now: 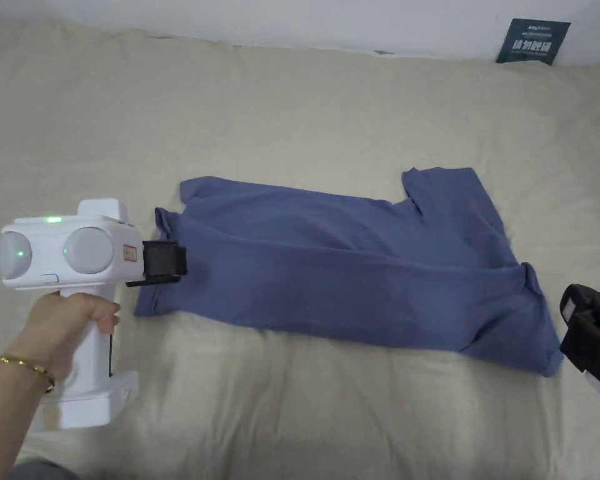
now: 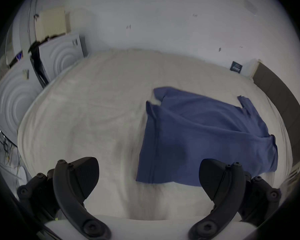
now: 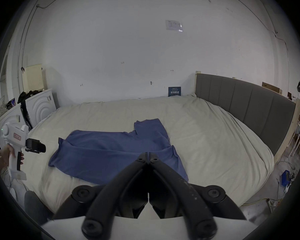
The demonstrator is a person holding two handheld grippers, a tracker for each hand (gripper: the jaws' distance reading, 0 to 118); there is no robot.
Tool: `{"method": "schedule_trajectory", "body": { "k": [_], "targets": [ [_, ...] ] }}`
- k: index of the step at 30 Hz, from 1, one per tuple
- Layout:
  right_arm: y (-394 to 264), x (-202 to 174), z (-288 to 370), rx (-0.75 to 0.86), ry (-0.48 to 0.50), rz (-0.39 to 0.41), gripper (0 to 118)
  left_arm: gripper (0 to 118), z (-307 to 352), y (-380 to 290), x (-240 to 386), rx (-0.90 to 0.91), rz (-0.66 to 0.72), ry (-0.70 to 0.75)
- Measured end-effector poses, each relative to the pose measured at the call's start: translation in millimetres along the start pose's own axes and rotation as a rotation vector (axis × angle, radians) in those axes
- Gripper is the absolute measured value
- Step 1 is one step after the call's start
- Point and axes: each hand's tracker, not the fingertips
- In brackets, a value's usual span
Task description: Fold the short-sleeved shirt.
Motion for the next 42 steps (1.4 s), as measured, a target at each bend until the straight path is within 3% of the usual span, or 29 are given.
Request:
{"method": "schedule_trajectory", "body": {
  "k": [5, 6, 7, 9, 10, 14, 15, 19, 21, 23, 24, 26, 29, 30, 31, 32, 33, 35, 36, 37, 40, 42],
  "targets": [
    [-5, 8, -8, -0.044, -0.037, -0.011, 1, 116, -47, -4, -1, -0.177, -0.044, 0.065],
    [-5, 9, -10, -0.050, -0.043, -0.016, 1, 110, -50, -6, 0, -0.194, -0.059, 0.066],
    [-6, 11, -12, -0.057, -0.051, -0.021, 1, 98, -52, -10, 1, -0.190, -0.062, 0.060],
    [-7, 13, -15, -0.068, -0.063, -0.029, 1, 47, -57, -15, 2, -0.214, -0.044, 0.023],
    [-7, 14, -17, -0.074, -0.067, -0.032, 1, 39, -54, -16, 3, -0.192, -0.005, -0.020],
    [-5, 15, -24, -0.084, -0.079, -0.020, 1, 6, -44, -16, 9, -0.177, -0.104, 0.013],
    [-2, 15, -27, -0.088, -0.082, -0.017, 2, 6, -41, -15, 9, -0.181, -0.095, -0.045],
    [13, 25, -54, -0.164, -0.087, 0.010, 5, 6, -25, -13, 7, -0.144, -0.080, -0.033],
    [19, 37, -76, -0.280, -0.081, 0.036, 38, 6, -13, -9, 5, -0.116, -0.069, -0.052],
    [20, 47, -103, -0.433, -0.067, 0.051, 87, 6, -2, -4, 1, -0.086, -0.055, -0.075],
    [15, 54, -115, -0.467, -0.053, 0.032, 101, 6, 4, -2, 1, -0.075, -0.055, -0.081],
    [3, 65, -140, -0.549, -0.041, -0.008, 111, 6, 11, 1, 0, -0.062, -0.049, -0.087],
    [-22, 76, -172, -0.674, -0.059, -0.093, 108, 6, 14, 0, 2, -0.049, -0.049, -0.086],
    [-31, 78, -182, -0.685, -0.075, -0.118, 97, 6, 12, -2, 4, -0.049, -0.068, -0.067],
    [-37, 78, -189, -0.700, -0.094, -0.123, 75, 6, 8, -4, 5, -0.064, -0.087, -0.045],
    [-42, 77, -194, -0.700, -0.096, -0.120, 36, 6, 6, -6, 6, -0.074, -0.089, -0.037],
    [-46, 77, -197, -0.700, -0.099, -0.132, 20, 6, 4, -8, 5, -0.079, -0.085, -0.038],
    [-49, 76, -197, -0.716, -0.064, -0.228, 16, 6, 1, -12, 1, -0.095, -0.064, -0.037],
    [-43, 75, -193, -0.705, -0.097, -0.207, 13, 6, 0, -12, -2, -0.107, -0.058, -0.035],
    [-36, 75, -188, -0.698, -0.052, -0.197, 9, 6, 1, -11, -6, -0.108, -0.051, -0.034],
    [-11, 77, -166, -0.673, 0.011, -0.120, 9, 6, 10, -7, -17, -0.097, -0.042, -0.024],
    [4, 81, -148, -0.645, 0.050, -0.110, 9, 6, 21, -5, -27, -0.090, -0.013, -0.062]
  ]
}}
